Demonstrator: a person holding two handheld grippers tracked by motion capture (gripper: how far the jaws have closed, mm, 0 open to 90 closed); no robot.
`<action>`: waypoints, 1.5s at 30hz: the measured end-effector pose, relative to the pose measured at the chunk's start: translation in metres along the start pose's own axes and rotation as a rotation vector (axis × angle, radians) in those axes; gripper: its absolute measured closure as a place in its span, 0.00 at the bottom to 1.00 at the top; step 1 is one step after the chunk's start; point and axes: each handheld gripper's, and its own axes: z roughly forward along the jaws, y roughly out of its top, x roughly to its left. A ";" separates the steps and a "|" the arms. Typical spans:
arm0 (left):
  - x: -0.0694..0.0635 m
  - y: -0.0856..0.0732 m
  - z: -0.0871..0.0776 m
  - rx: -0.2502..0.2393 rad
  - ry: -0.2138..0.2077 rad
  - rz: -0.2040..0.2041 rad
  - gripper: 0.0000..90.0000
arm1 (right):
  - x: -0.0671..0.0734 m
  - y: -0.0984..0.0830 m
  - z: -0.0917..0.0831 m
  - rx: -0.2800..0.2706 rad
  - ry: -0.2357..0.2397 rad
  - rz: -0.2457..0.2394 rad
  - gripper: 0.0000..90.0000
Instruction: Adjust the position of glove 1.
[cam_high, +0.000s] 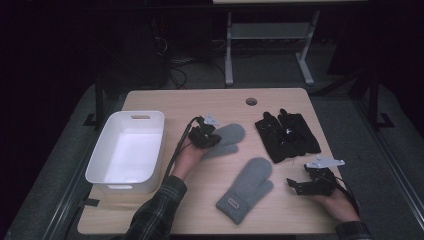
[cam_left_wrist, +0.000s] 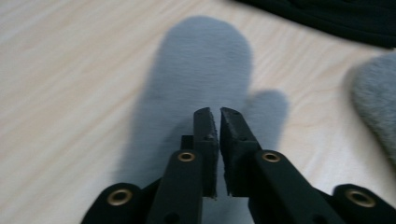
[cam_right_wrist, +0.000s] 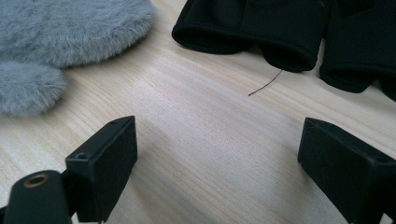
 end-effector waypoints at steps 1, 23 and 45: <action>0.004 0.001 -0.001 0.000 -0.006 0.010 0.87 | 0.000 0.000 0.000 0.000 0.000 0.000 0.13; 0.010 -0.014 0.028 0.086 -0.003 0.097 0.89 | 0.000 0.000 0.000 -0.001 0.001 -0.002 0.13; -0.003 0.001 -0.015 0.069 -0.061 -0.079 0.93 | 0.000 0.000 0.000 0.001 0.000 0.001 0.13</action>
